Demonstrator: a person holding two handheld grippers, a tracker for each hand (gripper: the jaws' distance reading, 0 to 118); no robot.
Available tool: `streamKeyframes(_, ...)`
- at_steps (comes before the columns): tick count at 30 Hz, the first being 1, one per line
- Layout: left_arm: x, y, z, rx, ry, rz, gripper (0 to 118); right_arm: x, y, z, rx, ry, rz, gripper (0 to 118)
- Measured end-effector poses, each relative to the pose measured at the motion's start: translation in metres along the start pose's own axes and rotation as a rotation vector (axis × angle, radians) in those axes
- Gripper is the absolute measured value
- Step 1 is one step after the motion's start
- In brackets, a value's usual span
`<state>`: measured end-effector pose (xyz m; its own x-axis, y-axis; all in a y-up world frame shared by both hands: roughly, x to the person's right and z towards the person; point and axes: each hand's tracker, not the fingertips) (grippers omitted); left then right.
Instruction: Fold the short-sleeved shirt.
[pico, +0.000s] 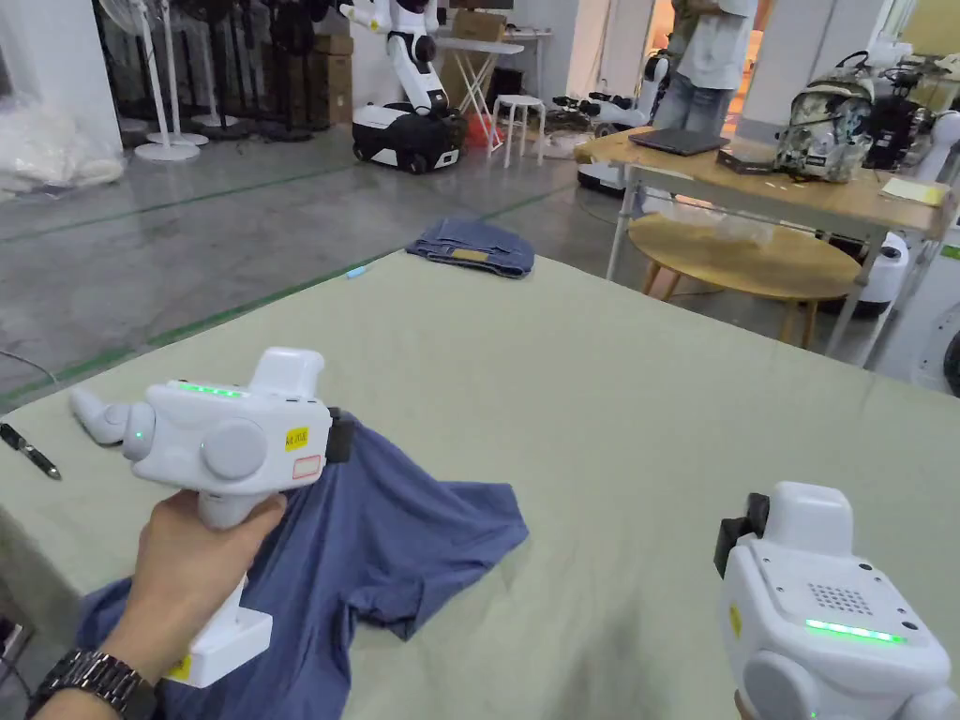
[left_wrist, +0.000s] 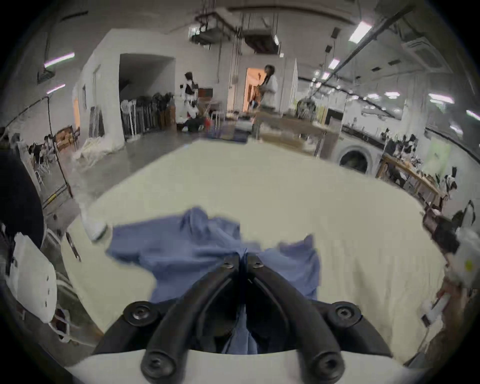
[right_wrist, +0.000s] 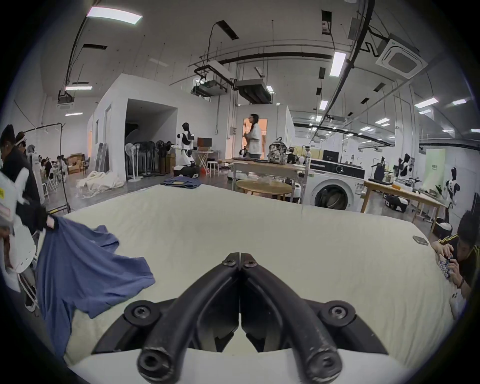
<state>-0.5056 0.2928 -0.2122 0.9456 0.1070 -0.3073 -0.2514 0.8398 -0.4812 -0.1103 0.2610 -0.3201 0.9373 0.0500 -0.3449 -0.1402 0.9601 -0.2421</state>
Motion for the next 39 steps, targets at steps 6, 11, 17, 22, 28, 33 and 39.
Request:
streamKeyframes(6, 0.058, 0.072, 0.040, 0.149, -0.086, -0.063, 0, 0.031, 0.010, 0.013, 0.043, -0.051, -0.016, 0)
streamKeyframes(11, 0.128, 0.106, 0.054, 0.215, -0.216, -0.136, 0, 0.069, 0.012, 0.033, 0.068, -0.116, -0.039, 0)
streamKeyframes(17, 0.236, 0.117, 0.048, 0.217, -0.393, -0.195, 0, 0.126, 0.007, 0.068, 0.098, -0.217, -0.060, 0)
streamKeyframes(22, 0.334, 0.098, 0.039, 0.181, -0.539, -0.245, 0, 0.179, -0.004, 0.095, 0.094, -0.306, -0.075, 0)
streamKeyframes(28, 0.438, 0.047, 0.014, 0.047, -0.713, -0.289, 0, 0.239, -0.022, 0.132, 0.079, -0.411, -0.102, 0)
streamKeyframes(33, 0.492, -0.015, 0.003, -0.095, -0.787, -0.348, 0, 0.272, -0.040, 0.160, 0.045, -0.486, -0.118, 0)
streamKeyframes(39, 0.501, -0.079, -0.009, -0.200, -0.817, -0.383, 31, 0.287, -0.058, 0.176, -0.005, -0.522, -0.160, 0)
